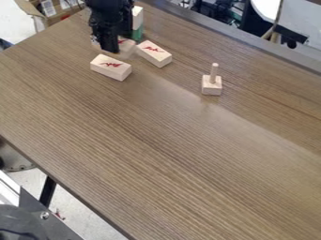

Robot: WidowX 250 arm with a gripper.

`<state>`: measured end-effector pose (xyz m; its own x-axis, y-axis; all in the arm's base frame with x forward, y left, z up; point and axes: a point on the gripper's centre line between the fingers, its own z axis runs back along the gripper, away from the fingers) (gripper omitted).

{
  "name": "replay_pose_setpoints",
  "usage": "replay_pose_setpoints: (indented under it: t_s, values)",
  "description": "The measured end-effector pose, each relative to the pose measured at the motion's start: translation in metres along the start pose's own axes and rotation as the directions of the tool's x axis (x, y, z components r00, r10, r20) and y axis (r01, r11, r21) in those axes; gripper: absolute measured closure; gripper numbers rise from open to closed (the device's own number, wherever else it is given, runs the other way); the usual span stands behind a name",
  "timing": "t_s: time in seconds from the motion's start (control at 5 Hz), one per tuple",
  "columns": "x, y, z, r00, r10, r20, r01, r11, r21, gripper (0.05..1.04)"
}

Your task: Put the rectangle block on the top of the other rectangle

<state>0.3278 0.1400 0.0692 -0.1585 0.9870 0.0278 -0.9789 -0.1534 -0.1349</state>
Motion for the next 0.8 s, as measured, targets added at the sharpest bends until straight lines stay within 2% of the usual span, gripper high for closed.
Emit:
replay_pose_setpoints:
  t_s: [0.2,0.8]
  values:
    - [0.0019,0.0004,-0.0083,1.0,0.001,-0.003,-0.001,1.0,0.02,0.549]
    - [0.0069,0.0017,-0.0084,1.0,0.009,0.003,-0.009,1.0,0.023,0.549]
